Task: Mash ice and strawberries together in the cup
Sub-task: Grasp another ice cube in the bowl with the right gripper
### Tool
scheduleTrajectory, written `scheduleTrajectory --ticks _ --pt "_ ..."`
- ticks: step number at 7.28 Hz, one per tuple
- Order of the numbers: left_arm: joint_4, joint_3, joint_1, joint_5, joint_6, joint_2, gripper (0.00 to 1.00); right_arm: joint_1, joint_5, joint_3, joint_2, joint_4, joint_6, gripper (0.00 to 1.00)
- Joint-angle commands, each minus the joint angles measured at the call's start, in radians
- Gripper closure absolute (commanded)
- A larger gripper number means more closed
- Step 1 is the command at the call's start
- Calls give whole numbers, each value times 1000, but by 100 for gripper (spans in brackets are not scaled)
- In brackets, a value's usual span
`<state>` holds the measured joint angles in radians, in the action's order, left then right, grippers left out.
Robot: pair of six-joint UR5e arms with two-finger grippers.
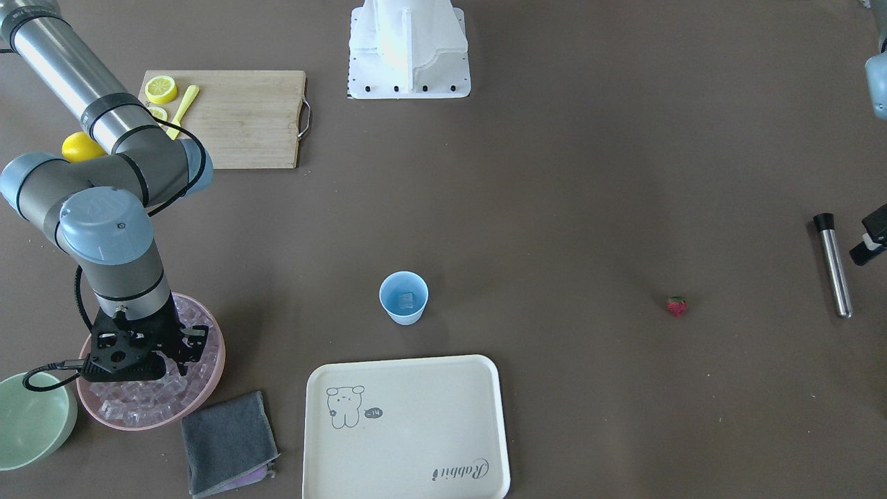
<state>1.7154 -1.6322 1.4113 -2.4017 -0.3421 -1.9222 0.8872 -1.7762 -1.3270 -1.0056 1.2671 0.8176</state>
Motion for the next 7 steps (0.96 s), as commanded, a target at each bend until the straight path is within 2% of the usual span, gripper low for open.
scheduleTrajectory --ticks 1,3,5,7 --pt "1 3 0 1 2 0 2 10 -5 -4 4 0 -2 100" --pt "1 6 -9 1 2 -1 2 29 -17 -24 2 2 -2 100" --pt "1 -5 -11 1 0 -3 2 71 -90 -104 -22 11 -3 100" --pt "-2 -35 -9 1 -3 -6 2 72 -88 -158 -22 8 5 100"
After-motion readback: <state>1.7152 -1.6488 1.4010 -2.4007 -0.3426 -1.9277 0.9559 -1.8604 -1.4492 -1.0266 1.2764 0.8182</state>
